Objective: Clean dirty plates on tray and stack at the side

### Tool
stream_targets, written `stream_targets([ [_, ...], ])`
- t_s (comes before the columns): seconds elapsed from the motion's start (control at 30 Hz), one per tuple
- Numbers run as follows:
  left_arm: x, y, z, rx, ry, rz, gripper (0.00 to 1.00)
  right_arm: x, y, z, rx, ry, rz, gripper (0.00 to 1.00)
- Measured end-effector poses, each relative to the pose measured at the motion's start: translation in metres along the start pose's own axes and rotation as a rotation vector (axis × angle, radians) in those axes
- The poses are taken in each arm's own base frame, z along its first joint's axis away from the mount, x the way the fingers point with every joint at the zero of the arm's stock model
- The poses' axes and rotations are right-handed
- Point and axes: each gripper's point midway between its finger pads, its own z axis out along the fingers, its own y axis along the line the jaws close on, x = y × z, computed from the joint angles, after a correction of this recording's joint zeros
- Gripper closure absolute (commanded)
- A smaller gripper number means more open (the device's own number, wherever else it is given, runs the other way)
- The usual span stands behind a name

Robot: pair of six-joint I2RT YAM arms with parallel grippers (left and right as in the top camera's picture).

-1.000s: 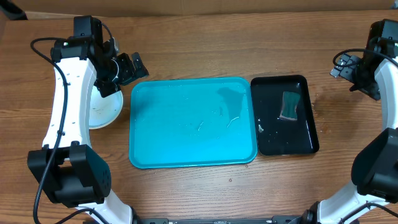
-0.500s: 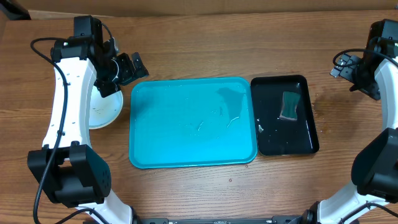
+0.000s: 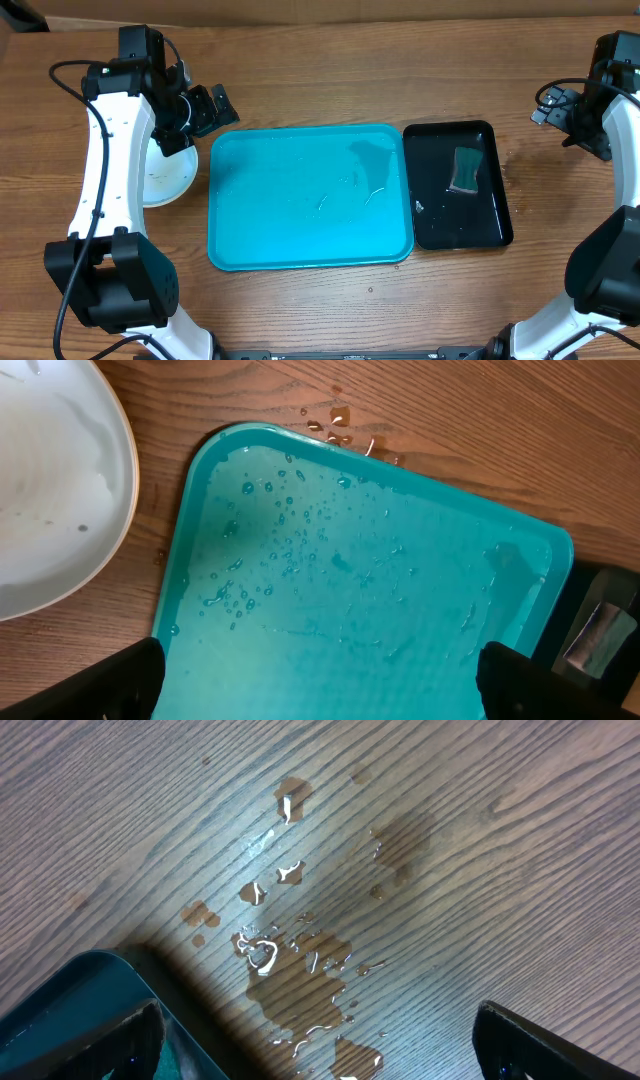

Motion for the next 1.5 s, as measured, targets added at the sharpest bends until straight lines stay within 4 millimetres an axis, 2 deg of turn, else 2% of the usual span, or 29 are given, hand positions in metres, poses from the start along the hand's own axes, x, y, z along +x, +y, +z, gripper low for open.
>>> stream_targets([
  [1.13, 0.0, 0.0, 0.0, 0.0, 0.0, 0.0, 0.0, 0.0, 0.0, 0.0, 0.0, 0.0, 0.0, 0.0],
  [1.3, 0.0, 0.0, 0.0, 0.0, 0.0, 0.0, 0.0, 0.001, 0.007, -0.002, -0.007, -0.007, -0.016, 0.0],
  [1.4, 0.0, 0.0, 0.0, 0.0, 0.0, 0.0, 0.0, 0.007, 0.023, -0.022, -0.036, -0.046, -0.055, 0.0],
  [1.43, 0.0, 0.0, 0.0, 0.0, 0.0, 0.0, 0.0, 0.008, 0.031, -0.036, -0.055, -0.075, -0.073, 0.0],
  [1.5, 0.0, 0.0, 0.0, 0.0, 0.0, 0.0, 0.0, 0.01, 0.051, -0.079, -0.118, -0.173, -0.114, 0.0],
])
